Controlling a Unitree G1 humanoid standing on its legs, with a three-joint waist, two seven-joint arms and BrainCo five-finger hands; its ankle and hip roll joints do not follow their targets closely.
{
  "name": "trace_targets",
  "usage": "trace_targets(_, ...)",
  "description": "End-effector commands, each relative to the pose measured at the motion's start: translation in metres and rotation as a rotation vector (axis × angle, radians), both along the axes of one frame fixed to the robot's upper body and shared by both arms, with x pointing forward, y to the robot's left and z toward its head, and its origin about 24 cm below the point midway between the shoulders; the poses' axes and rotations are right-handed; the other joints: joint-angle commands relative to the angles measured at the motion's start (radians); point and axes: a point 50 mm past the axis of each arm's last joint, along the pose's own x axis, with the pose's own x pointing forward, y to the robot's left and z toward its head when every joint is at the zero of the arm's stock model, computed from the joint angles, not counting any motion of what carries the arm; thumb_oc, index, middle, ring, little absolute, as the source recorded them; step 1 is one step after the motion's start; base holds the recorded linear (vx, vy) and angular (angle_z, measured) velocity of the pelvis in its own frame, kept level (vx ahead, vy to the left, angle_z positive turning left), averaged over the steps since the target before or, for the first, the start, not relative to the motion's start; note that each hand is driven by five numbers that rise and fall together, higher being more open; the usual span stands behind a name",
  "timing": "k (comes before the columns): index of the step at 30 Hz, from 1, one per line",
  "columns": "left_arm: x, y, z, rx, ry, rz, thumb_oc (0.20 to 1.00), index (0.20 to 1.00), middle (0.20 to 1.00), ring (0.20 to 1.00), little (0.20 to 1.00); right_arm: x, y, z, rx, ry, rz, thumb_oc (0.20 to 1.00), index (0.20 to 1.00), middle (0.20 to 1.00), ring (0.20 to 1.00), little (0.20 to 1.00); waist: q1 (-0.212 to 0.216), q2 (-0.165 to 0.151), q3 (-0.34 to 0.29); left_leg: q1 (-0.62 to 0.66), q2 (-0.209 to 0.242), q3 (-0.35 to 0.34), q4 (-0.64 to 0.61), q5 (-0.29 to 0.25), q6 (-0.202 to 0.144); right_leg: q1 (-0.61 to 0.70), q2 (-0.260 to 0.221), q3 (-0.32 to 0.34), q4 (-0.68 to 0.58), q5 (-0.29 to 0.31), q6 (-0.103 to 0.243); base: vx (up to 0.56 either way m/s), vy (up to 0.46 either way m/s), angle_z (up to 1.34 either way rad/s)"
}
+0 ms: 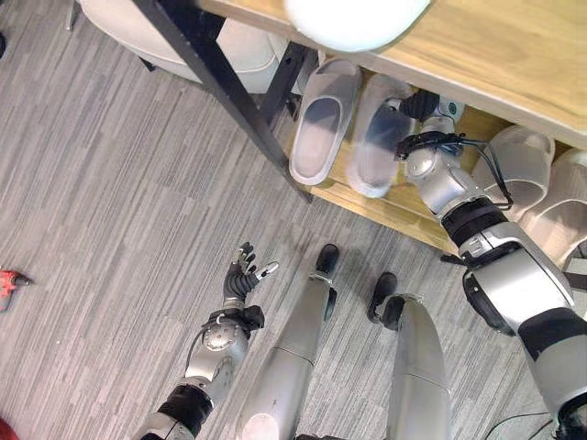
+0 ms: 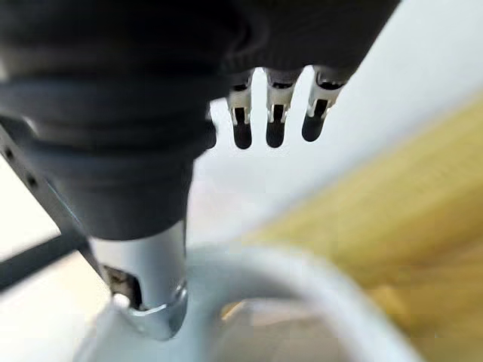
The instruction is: Arrange the slippers neatly on the shoe rack.
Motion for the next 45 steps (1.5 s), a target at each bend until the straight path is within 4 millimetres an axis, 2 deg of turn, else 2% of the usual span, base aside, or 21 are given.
trace_targets(1, -0.007, 0.007, -0.004, -0.024, 0.010, 0.051, 1.000, 1.000, 1.000, 1.000, 1.000, -0.010, -0.008, 0.004, 0.008, -0.074, 0.012, 1.000, 1.000, 1.000, 1.000, 1.000, 0.001, -0.012, -0.013, 0.046, 0.052, -0.022, -0.020, -0.100, -0.003, 0.092, -0.002, 0.058, -0.088, -0.065, 0.031, 0.03, -0.003, -0.08)
trace_targets(2, -0.009, 0.009, -0.006, -0.020, 0.017, 0.053, 1.000, 1.000, 1.000, 1.000, 1.000, -0.014, -0.012, -0.010, 0.018, -0.052, 0.015, 1.000, 1.000, 1.000, 1.000, 1.000, -0.006, -0.012, -0.012, 0.050, 0.053, -0.020, -0.014, -0.106, -0.001, 0.100, -0.001, 0.058, -0.086, -0.069, 0.030, 0.01, -0.008, -0.08)
trace_targets(4, -0.009, 0.009, -0.005, -0.019, 0.015, 0.054, 1.000, 1.000, 1.000, 1.000, 1.000, -0.016, -0.012, -0.015, 0.022, -0.049, 0.024, 1.000, 1.000, 1.000, 1.000, 1.000, -0.009, -0.011, -0.012, 0.051, 0.054, -0.019, -0.011, -0.109, -0.001, 0.102, 0.000, 0.058, -0.085, -0.070, 0.031, 0.01, -0.004, -0.04)
trace_targets(7, 0.014, 0.003, -0.007, 0.022, 0.048, 0.071, 1.000, 1.000, 1.000, 1.000, 1.000, -0.018, -0.013, -0.042, 0.001, 0.031, 0.020, 1.000, 1.000, 1.000, 1.000, 1.000, -0.034, -0.013, -0.005, 0.037, 0.060, -0.014, -0.014, -0.079, 0.002, 0.089, 0.000, 0.056, -0.094, -0.037, 0.029, -0.05, 0.018, -0.08)
trace_targets(8, 0.014, 0.003, -0.007, 0.021, 0.049, 0.072, 1.000, 1.000, 1.000, 1.000, 1.000, -0.018, -0.013, -0.043, 0.001, 0.032, 0.021, 1.000, 1.000, 1.000, 1.000, 1.000, -0.035, -0.016, -0.008, 0.047, 0.060, -0.014, -0.005, -0.111, 0.000, 0.101, 0.002, 0.061, -0.088, -0.065, 0.032, 0.00, -0.007, -0.13)
trace_targets(9, 0.015, 0.005, -0.010, 0.022, 0.066, 0.086, 1.000, 1.000, 1.000, 1.000, 1.000, -0.017, -0.012, -0.039, -0.003, 0.030, 0.019, 1.000, 1.000, 1.000, 1.000, 1.000, -0.032, -0.012, -0.004, 0.033, 0.061, -0.013, -0.015, -0.078, 0.001, 0.088, 0.002, 0.057, -0.098, -0.036, 0.030, 0.08, -0.033, -0.13)
trace_targets(10, 0.015, 0.005, -0.010, 0.022, 0.068, 0.087, 1.000, 1.000, 1.000, 1.000, 1.000, -0.017, -0.012, -0.039, -0.004, 0.032, 0.019, 1.000, 1.000, 1.000, 1.000, 1.000, -0.034, -0.016, -0.007, 0.044, 0.061, -0.013, -0.005, -0.110, 0.000, 0.100, 0.003, 0.062, -0.092, -0.063, 0.033, 0.00, -0.013, -0.17)
trace_targets(12, 0.012, 0.008, -0.015, 0.007, 0.088, 0.107, 1.000, 1.000, 1.000, 1.000, 1.000, -0.018, -0.011, -0.044, 0.019, 0.045, 0.029, 1.000, 1.000, 1.000, 1.000, 1.000, -0.033, -0.013, 0.004, 0.036, 0.064, -0.012, -0.021, -0.073, 0.001, 0.092, 0.003, 0.056, -0.102, -0.031, 0.031, 0.00, -0.005, -0.13)
trace_targets(13, 0.011, 0.008, -0.016, 0.007, 0.091, 0.108, 1.000, 1.000, 1.000, 1.000, 1.000, -0.018, -0.011, -0.045, 0.019, 0.048, 0.030, 1.000, 1.000, 1.000, 1.000, 1.000, -0.035, -0.016, 0.001, 0.047, 0.063, -0.012, -0.011, -0.105, 0.000, 0.104, 0.004, 0.061, -0.096, -0.059, 0.035, -0.08, 0.018, -0.03)
trace_targets(14, 0.010, 0.009, -0.018, 0.008, 0.100, 0.109, 1.000, 1.000, 1.000, 1.000, 1.000, -0.018, -0.009, -0.051, 0.039, 0.064, 0.040, 1.000, 1.000, 1.000, 1.000, 1.000, -0.033, -0.012, 0.011, 0.046, 0.065, -0.011, -0.026, -0.071, 0.001, 0.103, 0.003, 0.055, -0.107, -0.031, 0.032, 0.08, -0.025, 0.00)
trace_targets(15, 0.009, 0.009, -0.019, 0.008, 0.102, 0.110, 1.000, 1.000, 1.000, 1.000, 1.000, -0.018, -0.009, -0.052, 0.038, 0.066, 0.041, 1.000, 1.000, 1.000, 1.000, 1.000, -0.035, -0.015, 0.008, 0.058, 0.065, -0.011, -0.016, -0.103, 0.000, 0.115, 0.004, 0.059, -0.101, -0.059, 0.035, -0.08, 0.019, 0.01)
trace_targets(16, 0.008, 0.010, -0.021, 0.008, 0.113, 0.112, 1.000, 1.000, 1.000, 1.000, 1.000, -0.018, -0.007, -0.055, 0.051, 0.072, 0.052, 1.000, 1.000, 1.000, 1.000, 1.000, -0.033, -0.011, 0.015, 0.057, 0.065, -0.009, -0.033, -0.069, 0.000, 0.113, 0.003, 0.055, -0.113, -0.029, 0.033, 0.08, -0.023, 0.02)
trace_targets(17, 0.007, 0.011, -0.022, 0.012, 0.117, 0.113, 1.000, 1.000, 1.000, 1.000, 1.000, -0.018, -0.006, -0.058, 0.050, 0.082, 0.057, 1.000, 1.000, 1.000, 1.000, 1.000, -0.036, -0.015, 0.013, 0.071, 0.065, -0.008, -0.024, -0.102, -0.001, 0.127, 0.005, 0.061, -0.108, -0.056, 0.037, 0.00, 0.000, 0.00)
trace_targets(19, 0.008, 0.011, -0.021, 0.012, 0.113, 0.114, 1.000, 1.000, 1.000, 1.000, 1.000, -0.019, -0.003, -0.060, 0.044, 0.086, 0.076, 1.000, 1.000, 1.000, 1.000, 1.000, -0.036, -0.013, 0.014, 0.067, 0.066, -0.007, -0.040, -0.069, 0.000, 0.120, 0.006, 0.058, -0.120, -0.027, 0.033, -0.03, 0.010, -0.01)
trace_targets(26, 0.013, 0.010, -0.018, 0.026, 0.105, 0.121, 1.000, 1.000, 1.000, 1.000, 1.000, -0.033, 0.011, -0.074, 0.147, 0.083, 0.197, 1.000, 1.000, 1.000, 1.000, 1.000, -0.050, -0.021, 0.011, 0.089, 0.073, -0.004, -0.050, -0.069, 0.002, 0.139, 0.011, 0.065, -0.133, -0.022, 0.034, -0.01, 0.003, 0.00)
trace_targets(30, 0.018, 0.007, -0.015, 0.028, 0.091, 0.123, 1.000, 1.000, 1.000, 1.000, 1.000, -0.041, 0.020, -0.097, 0.401, 0.109, 0.281, 1.000, 1.000, 1.000, 1.000, 1.000, -0.058, -0.020, 0.017, 0.103, 0.074, 0.001, -0.035, -0.103, 0.003, 0.160, 0.014, 0.071, -0.130, -0.050, 0.039, 0.06, -0.023, -0.03)
trace_targets(31, 0.021, 0.004, -0.012, 0.028, 0.083, 0.126, 1.000, 1.000, 1.000, 1.000, 1.000, -0.045, 0.024, -0.109, 0.610, 0.116, 0.329, 1.000, 1.000, 1.000, 1.000, 1.000, -0.059, -0.011, 0.023, 0.100, 0.073, 0.001, -0.031, -0.100, 0.004, 0.159, 0.012, 0.071, -0.128, -0.050, 0.040, 0.00, 0.000, 0.00)
trace_targets(32, 0.021, 0.004, -0.012, 0.028, 0.083, 0.126, 1.000, 1.000, 1.000, 1.000, 1.000, -0.045, 0.023, -0.109, 0.610, 0.116, 0.329, 1.000, 1.000, 1.000, 1.000, 1.000, -0.059, -0.011, 0.023, 0.100, 0.073, 0.001, -0.031, -0.100, 0.004, 0.160, 0.012, 0.071, -0.128, -0.050, 0.040, -0.01, 0.020, -0.04)
trace_targets(36, 0.036, -0.005, -0.007, 0.035, 0.079, 0.119, 1.000, 1.000, 1.000, 1.000, 1.000, -0.039, 0.041, -0.123, 1.025, 0.157, 0.447, 1.000, 1.000, 1.000, 1.000, 1.000, -0.055, 0.005, 0.036, 0.093, 0.070, 0.007, -0.024, -0.098, 0.005, 0.149, 0.013, 0.070, -0.123, -0.046, 0.042, 0.00, 0.004, -0.01)
trace_targets(39, 0.046, -0.008, 0.000, 0.032, 0.066, 0.121, 1.000, 1.000, 1.000, 1.000, 1.000, -0.033, 0.045, -0.121, 1.112, 0.170, 0.479, 1.000, 1.000, 1.000, 1.000, 1.000, -0.052, 0.007, 0.040, 0.091, 0.070, 0.008, -0.023, -0.097, 0.005, 0.146, 0.013, 0.072, -0.124, -0.042, 0.043, 0.00, 0.000, 0.00)
trace_targets(45, 0.079, -0.024, 0.030, 0.020, 0.000, 0.107, 1.000, 1.000, 1.000, 1.000, 1.000, -0.012, 0.061, -0.094, 1.365, 0.151, 0.579, 1.000, 1.000, 1.000, 1.000, 1.000, -0.030, 0.015, 0.050, 0.081, 0.062, 0.003, -0.014, -0.097, 0.002, 0.135, 0.006, 0.072, -0.114, -0.043, 0.048, 0.01, 0.006, 0.02)
